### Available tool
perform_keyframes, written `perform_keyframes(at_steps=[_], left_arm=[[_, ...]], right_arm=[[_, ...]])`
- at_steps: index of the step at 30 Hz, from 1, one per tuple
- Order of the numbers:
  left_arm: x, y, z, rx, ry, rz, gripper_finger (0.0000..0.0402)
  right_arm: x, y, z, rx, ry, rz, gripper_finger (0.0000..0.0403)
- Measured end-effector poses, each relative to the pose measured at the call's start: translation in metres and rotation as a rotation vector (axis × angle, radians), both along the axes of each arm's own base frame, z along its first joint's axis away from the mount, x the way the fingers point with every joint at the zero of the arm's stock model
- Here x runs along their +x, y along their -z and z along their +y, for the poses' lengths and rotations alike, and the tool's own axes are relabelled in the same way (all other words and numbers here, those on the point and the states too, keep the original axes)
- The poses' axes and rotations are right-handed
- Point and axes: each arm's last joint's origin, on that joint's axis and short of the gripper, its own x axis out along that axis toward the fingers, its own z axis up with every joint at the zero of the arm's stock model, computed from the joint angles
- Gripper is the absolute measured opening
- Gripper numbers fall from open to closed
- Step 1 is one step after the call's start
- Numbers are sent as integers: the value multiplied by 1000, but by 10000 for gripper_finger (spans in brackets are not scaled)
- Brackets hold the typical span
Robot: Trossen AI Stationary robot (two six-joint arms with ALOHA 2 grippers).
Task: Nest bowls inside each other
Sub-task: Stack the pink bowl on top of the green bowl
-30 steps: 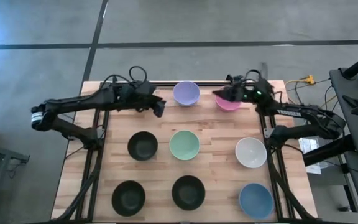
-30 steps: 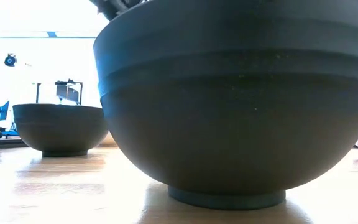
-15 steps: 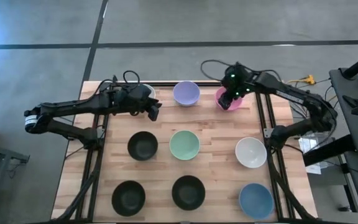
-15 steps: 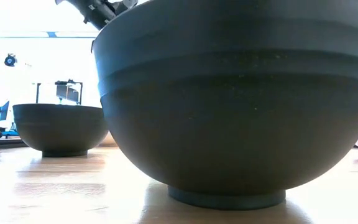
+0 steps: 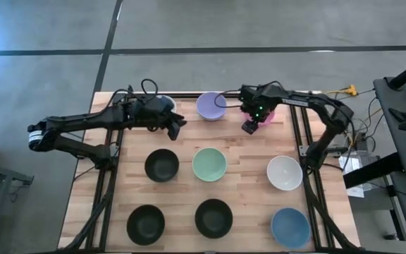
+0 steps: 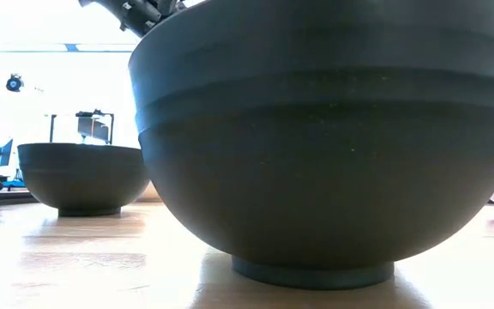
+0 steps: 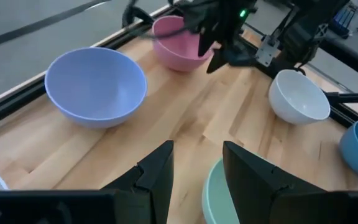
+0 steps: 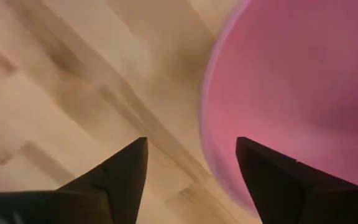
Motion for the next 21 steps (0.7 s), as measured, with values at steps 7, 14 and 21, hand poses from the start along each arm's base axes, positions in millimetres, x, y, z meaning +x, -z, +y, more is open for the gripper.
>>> perform_keyframes(at_steps=[7, 14, 21], left_arm=[[-2, -2, -1, 2, 2, -8, 122], [-13, -5, -4, -7, 2, 22, 122], [-36, -8, -10, -10, 1, 33, 122]], right_arm=[[6, 27, -2, 55, -8, 79, 131], [3, -3, 9, 6, 6, -3, 15], [-17, -89, 54, -38, -63, -489, 9]])
